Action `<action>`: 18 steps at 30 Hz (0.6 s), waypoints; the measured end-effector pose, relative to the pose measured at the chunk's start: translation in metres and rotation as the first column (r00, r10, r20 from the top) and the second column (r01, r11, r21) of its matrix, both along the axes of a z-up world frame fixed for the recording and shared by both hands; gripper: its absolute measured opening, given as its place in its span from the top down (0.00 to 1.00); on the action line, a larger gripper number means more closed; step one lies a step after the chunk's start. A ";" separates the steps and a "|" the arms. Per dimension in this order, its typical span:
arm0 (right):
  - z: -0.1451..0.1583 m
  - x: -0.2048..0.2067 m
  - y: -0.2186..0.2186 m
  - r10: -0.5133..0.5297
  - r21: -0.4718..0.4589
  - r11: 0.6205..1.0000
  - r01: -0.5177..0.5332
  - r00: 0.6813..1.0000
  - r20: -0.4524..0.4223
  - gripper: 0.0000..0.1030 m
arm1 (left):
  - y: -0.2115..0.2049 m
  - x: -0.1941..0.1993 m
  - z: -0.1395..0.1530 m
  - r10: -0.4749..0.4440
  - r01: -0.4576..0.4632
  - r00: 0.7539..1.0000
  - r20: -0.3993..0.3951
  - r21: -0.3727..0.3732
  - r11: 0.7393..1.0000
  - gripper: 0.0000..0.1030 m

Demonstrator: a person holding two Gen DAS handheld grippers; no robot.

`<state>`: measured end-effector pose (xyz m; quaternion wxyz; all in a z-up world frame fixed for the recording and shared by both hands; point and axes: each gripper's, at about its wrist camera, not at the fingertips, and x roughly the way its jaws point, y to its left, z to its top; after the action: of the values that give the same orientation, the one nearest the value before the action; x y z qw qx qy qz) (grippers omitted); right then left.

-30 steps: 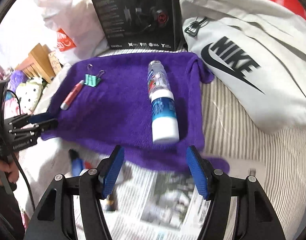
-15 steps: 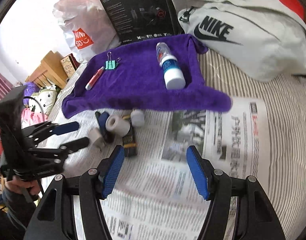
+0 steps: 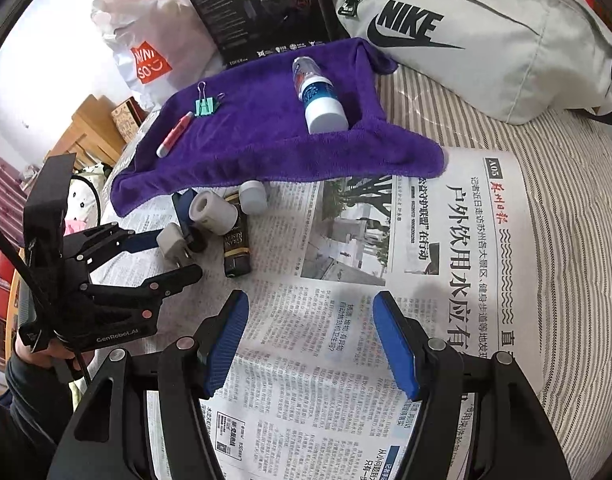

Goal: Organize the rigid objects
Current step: 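Grasp the white charger with the left gripper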

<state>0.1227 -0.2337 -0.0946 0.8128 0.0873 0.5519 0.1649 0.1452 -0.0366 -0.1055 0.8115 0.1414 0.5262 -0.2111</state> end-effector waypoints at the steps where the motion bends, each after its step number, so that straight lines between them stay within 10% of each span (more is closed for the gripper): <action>1: -0.001 0.000 0.001 0.003 -0.001 1.000 -0.003 1.000 -0.003 0.37 | 0.000 0.001 0.000 -0.002 0.002 1.000 -0.003 -0.001 1.000 0.48; 18: -0.015 0.006 0.024 0.058 -0.031 0.998 -0.059 0.997 -0.048 0.37 | -0.001 0.002 0.000 -0.008 0.008 1.000 -0.001 -0.004 1.000 0.59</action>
<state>0.1285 -0.2096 -0.1098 0.7956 0.0619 0.5758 0.1777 0.1472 -0.0376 -0.1050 0.8108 0.1417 0.5254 -0.2153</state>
